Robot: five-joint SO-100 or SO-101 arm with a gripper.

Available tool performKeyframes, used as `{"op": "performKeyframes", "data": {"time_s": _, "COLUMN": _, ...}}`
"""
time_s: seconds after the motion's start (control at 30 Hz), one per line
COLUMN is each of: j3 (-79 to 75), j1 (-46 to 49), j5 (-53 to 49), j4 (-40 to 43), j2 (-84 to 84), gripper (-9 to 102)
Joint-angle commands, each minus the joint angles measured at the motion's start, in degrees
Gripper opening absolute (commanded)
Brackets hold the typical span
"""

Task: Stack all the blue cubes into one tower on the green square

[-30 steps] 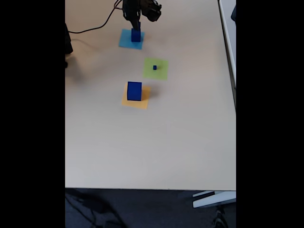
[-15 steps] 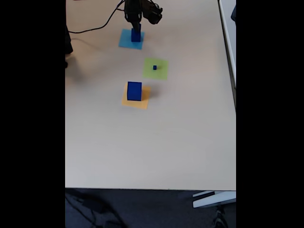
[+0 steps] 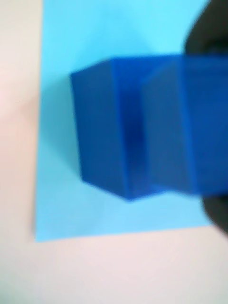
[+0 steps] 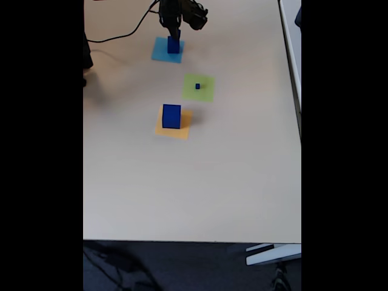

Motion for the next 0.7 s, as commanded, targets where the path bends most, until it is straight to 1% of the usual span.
{"op": "performKeyframes", "data": {"time_s": 0.0, "j3": -2.0, "j1": -0.2, "j5": 0.4, "j4": 0.1, "j2": 1.0, "gripper": 5}}
{"op": "performKeyframes", "data": {"time_s": 0.17, "j3": -1.6, "j1": -0.4, "j5": 1.1, "j4": 0.0, "j2": 1.0, "gripper": 6}}
{"op": "performKeyframes", "data": {"time_s": 0.3, "j3": -1.2, "j1": -0.4, "j5": 1.5, "j4": 0.0, "j2": 0.9, "gripper": 10}}
{"op": "performKeyframes", "data": {"time_s": 0.67, "j3": -0.4, "j1": -0.4, "j5": 1.8, "j4": -0.2, "j2": 1.1, "gripper": 11}}
